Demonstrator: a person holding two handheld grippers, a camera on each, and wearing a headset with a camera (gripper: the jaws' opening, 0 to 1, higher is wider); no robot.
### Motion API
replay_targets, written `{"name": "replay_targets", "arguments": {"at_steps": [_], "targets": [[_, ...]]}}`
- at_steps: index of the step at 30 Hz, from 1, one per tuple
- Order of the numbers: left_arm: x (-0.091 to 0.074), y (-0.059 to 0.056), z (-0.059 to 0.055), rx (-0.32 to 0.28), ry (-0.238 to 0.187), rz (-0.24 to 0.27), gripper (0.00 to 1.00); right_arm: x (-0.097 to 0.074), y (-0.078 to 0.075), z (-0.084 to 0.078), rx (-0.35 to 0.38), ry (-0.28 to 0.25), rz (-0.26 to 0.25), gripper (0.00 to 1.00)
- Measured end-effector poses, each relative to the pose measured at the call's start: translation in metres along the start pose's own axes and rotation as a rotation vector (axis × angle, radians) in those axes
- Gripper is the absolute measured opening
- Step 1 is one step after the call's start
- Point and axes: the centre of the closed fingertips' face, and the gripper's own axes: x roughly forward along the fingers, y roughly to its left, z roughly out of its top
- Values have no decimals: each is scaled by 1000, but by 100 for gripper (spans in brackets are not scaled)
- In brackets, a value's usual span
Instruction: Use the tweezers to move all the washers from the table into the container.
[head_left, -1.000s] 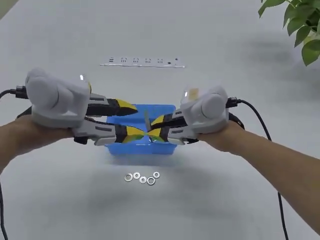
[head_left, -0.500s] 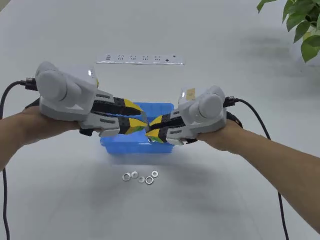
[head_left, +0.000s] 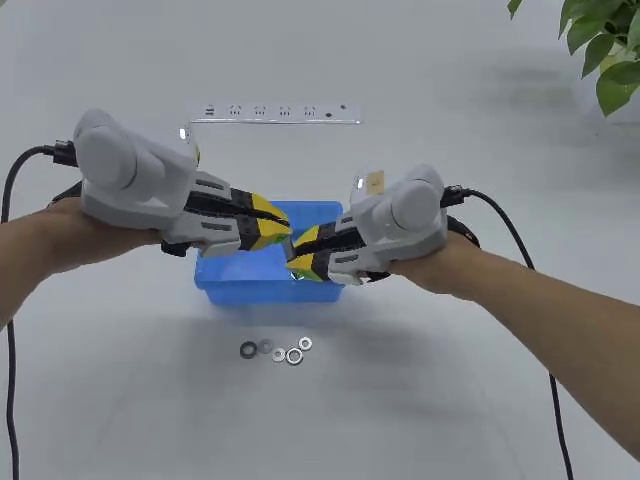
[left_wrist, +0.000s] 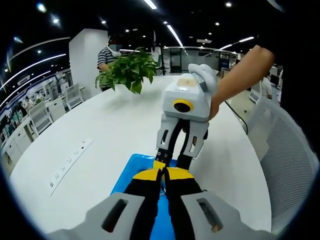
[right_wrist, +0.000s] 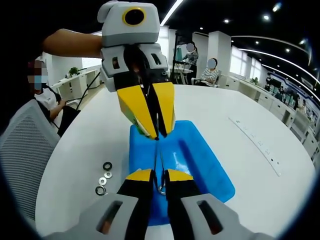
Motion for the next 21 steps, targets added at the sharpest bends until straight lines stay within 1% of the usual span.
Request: {"name": "replay_targets", "arguments": {"at_steps": [3,4,6,15,21], "targets": [[1,-2,0,-4,7,-7,6,0,-1,0,0,3,-5,12],[2,-2,1,4,4,-5,6,0,-1,0,1,3,-2,12],[3,-3,1,-10,7,-10,6,-1,-1,-1,0,5,-3,12],[3,-6,3,12,24,-22,5,-5,0,-2,-12,15,-9,13],[1,-6,5,22,32,-22,5,-13,-2,0,-22,15,-24,16]]}}
